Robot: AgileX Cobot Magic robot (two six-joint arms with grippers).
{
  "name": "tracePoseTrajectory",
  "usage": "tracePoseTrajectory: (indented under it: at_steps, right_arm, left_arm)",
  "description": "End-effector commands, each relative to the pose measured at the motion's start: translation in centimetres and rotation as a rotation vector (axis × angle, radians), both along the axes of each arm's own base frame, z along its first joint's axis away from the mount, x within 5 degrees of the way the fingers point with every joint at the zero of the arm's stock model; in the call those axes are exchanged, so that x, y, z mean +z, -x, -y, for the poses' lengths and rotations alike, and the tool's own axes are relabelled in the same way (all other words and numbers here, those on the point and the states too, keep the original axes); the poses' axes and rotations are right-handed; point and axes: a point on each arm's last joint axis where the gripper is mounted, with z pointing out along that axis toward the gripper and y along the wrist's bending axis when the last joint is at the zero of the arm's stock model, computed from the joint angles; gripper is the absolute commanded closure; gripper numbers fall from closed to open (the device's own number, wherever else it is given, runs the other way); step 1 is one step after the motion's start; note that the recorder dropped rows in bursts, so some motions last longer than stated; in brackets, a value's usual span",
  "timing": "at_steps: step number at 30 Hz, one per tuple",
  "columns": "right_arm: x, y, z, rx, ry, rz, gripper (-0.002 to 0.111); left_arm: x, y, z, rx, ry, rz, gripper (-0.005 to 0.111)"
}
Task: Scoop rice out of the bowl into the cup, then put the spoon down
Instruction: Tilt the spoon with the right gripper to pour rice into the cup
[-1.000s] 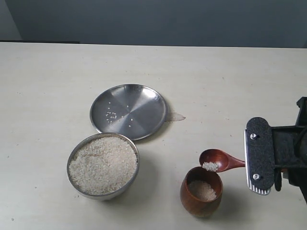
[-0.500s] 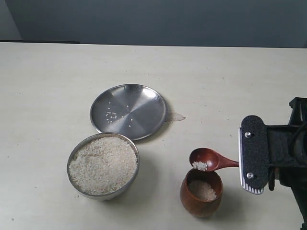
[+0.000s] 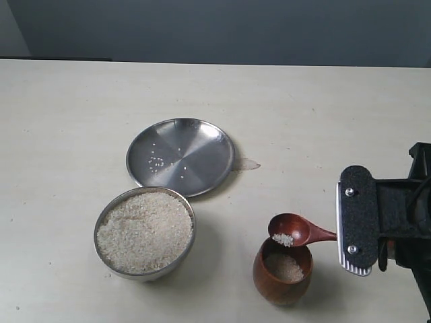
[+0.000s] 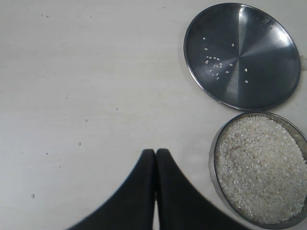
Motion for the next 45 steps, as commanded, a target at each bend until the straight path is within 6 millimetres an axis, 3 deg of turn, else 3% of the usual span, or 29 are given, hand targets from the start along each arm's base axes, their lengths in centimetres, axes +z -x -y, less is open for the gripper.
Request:
tracePoseTrajectory:
  at_steps: [1,17,26,36,45]
  right_arm:
    - [0.0,0.0,0.0,-0.003,0.002,-0.007,0.109]
    - [-0.3,0.7,-0.3,-0.032,-0.040,-0.080,0.109]
    - [-1.8,0.6,0.6,-0.016,0.037,-0.034,0.109]
    - [-1.3,0.1,1.0,-0.058,0.035,0.047,0.109]
    - [-1.3,0.8,0.0,-0.008,0.021,0.078,0.109]
  left_arm:
    - [0.2,-0.1,-0.1,0.003,-0.003,0.011,0.106]
    - [0.2,-0.1,-0.1,0.003,-0.003,0.011,0.106]
    - [0.2,-0.1,-0.1,0.003,-0.003,0.011,0.106]
    - [0.2,-0.1,-0.1,0.003,-0.003,0.011,0.106]
    - [0.2,-0.1,-0.1,0.003,-0.003,0.011,0.106]
